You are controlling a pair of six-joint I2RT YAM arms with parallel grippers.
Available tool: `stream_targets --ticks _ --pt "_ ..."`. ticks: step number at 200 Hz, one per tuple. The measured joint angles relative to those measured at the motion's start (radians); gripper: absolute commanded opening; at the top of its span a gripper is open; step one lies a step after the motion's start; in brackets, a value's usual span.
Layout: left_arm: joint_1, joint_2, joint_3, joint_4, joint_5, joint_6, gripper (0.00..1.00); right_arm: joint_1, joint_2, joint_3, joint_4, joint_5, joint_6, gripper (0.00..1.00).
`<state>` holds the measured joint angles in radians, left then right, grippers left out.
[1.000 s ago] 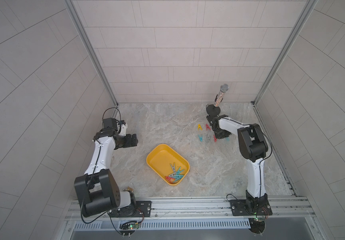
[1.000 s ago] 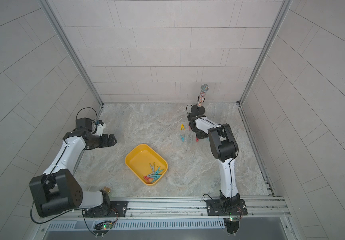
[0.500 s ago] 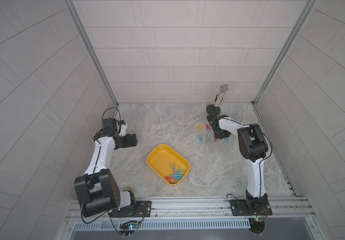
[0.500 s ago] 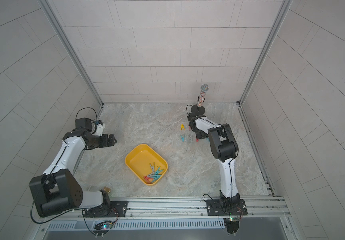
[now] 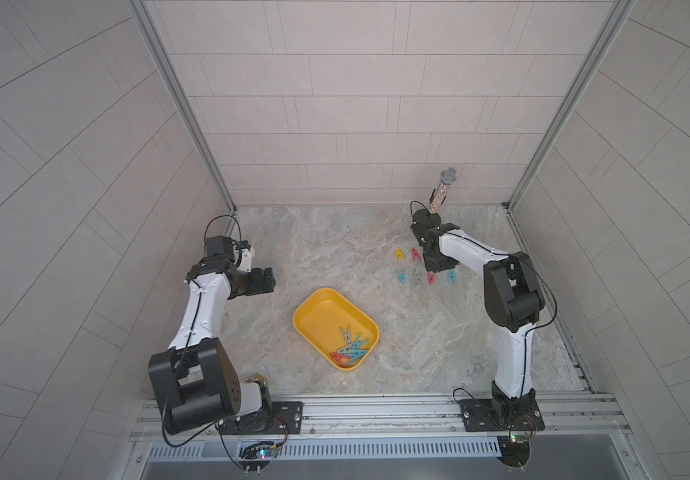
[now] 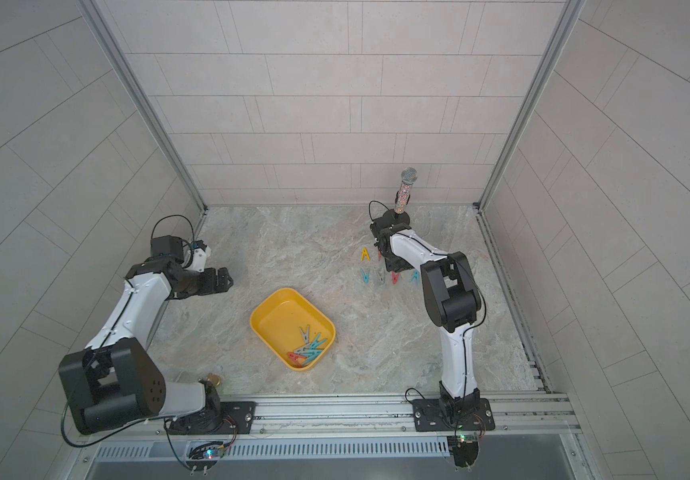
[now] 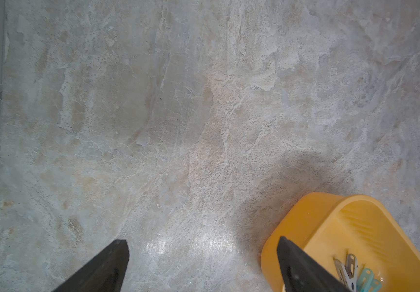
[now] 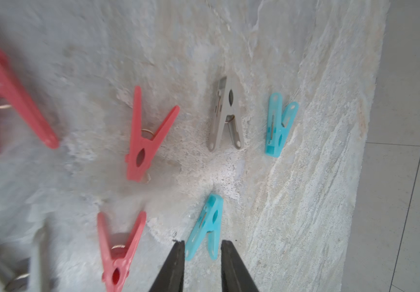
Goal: Take the clothespins out of the storage box
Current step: Place the clothespin at the center of the board, then pick up the clothespin from the storage box.
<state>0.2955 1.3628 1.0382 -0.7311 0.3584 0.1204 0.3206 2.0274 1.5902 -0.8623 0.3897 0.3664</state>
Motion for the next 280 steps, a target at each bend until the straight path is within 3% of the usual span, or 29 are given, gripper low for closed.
stream_targets --ticks 77,135,178,201,280 --pt "0.001 0.000 0.000 0.000 0.000 0.000 1.00 0.122 -0.278 -0.022 0.043 -0.195 -0.065 0.26" --pt "0.001 0.000 0.000 0.000 -0.001 0.000 1.00 0.302 -0.385 -0.108 0.119 -0.352 -0.117 0.26" --pt "0.001 0.000 0.000 0.000 -0.001 0.000 1.00 0.463 -0.391 -0.133 0.164 -0.408 -0.134 0.30" --pt "0.001 0.000 0.000 0.000 -0.002 0.000 1.00 0.539 -0.390 -0.138 0.192 -0.425 -0.123 0.39" --pt "0.001 0.000 0.000 0.000 -0.002 0.000 1.00 0.705 -0.267 -0.187 0.259 -0.464 -0.109 0.49"
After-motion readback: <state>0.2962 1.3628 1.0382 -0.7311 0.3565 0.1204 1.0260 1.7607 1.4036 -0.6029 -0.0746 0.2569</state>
